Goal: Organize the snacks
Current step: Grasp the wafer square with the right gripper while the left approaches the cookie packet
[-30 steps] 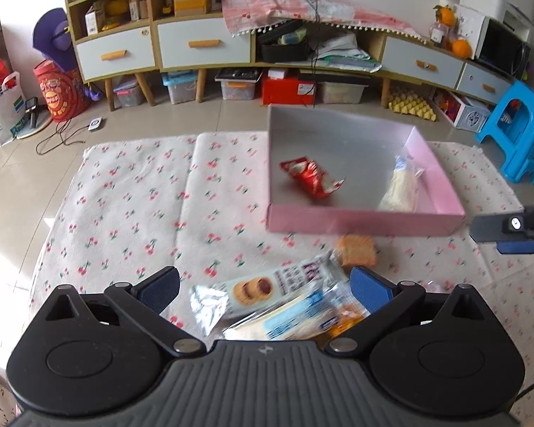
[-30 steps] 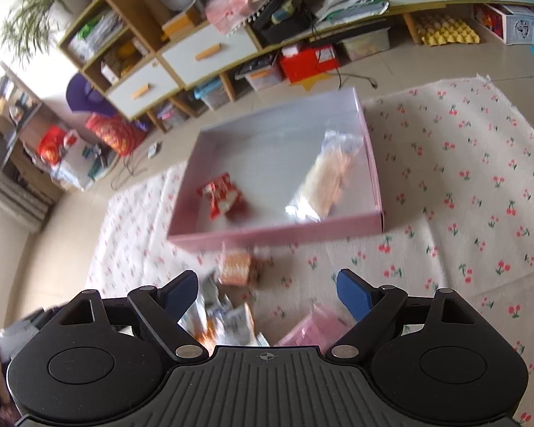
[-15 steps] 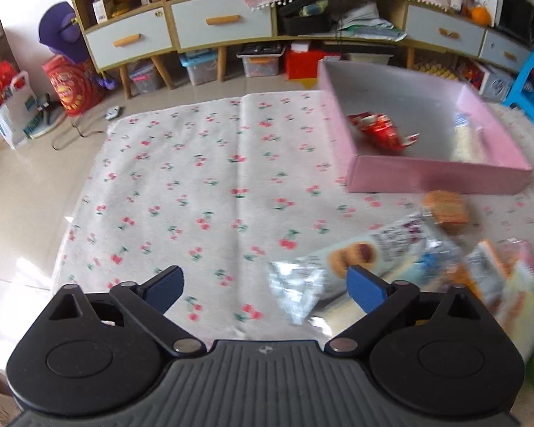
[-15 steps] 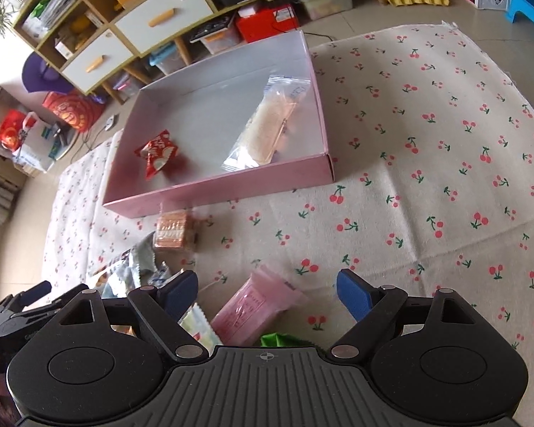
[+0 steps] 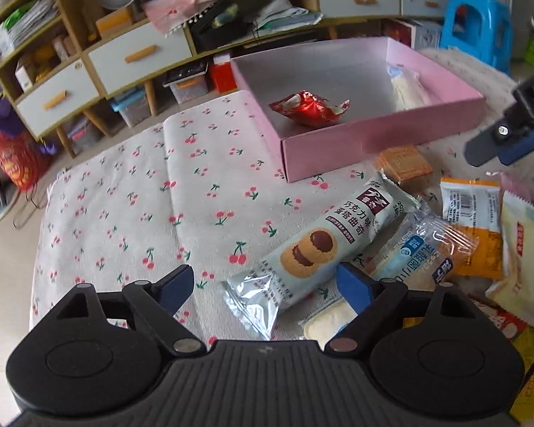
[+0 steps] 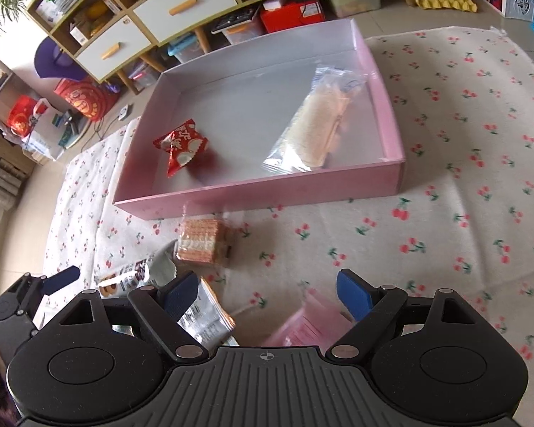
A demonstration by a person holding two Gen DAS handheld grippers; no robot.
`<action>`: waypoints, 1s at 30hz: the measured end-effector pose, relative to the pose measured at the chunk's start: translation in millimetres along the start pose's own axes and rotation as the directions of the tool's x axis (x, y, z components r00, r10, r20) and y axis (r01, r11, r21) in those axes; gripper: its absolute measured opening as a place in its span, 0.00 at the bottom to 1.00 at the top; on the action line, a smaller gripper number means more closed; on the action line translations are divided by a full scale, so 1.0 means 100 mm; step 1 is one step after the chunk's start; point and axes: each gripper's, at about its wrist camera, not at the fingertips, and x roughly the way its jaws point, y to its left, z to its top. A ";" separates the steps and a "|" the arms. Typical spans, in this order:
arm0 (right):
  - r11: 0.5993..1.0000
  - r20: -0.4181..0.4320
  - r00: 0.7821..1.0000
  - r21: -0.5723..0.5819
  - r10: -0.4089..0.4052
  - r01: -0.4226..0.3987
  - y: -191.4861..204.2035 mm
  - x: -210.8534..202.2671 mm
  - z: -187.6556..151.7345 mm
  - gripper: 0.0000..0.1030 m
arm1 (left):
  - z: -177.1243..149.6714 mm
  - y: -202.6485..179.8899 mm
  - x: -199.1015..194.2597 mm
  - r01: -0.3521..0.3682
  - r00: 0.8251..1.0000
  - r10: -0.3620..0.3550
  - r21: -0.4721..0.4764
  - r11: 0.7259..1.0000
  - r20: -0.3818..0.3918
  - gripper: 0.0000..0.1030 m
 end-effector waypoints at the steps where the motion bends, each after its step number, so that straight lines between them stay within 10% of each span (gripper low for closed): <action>1: 1.000 0.000 1.000 0.000 0.001 -0.001 0.02 0.03 0.00 0.84 | 0.00 -0.03 0.01 -0.001 1.000 0.001 0.008 1.000 -0.001 0.81; 9: 0.999 0.041 0.999 0.020 0.034 -0.035 0.15 0.16 0.04 0.84 | 0.08 -0.11 0.06 0.013 1.000 -0.013 0.044 0.999 -0.003 0.64; 20: 0.999 0.093 0.996 0.044 0.008 -0.012 0.29 0.32 0.02 0.83 | 0.15 0.00 0.02 -0.060 0.984 0.023 -0.209 0.976 -0.175 0.45; 26: 1.000 0.115 0.993 -0.005 -0.021 0.021 0.42 0.38 -0.03 0.70 | 0.10 0.07 -0.07 -0.022 0.982 -0.027 -0.253 0.967 -0.189 0.43; 30: 0.998 0.125 0.992 -0.051 -0.016 0.022 0.47 0.39 -0.06 0.45 | 0.09 0.08 -0.05 0.000 0.991 -0.029 -0.213 0.977 -0.134 0.48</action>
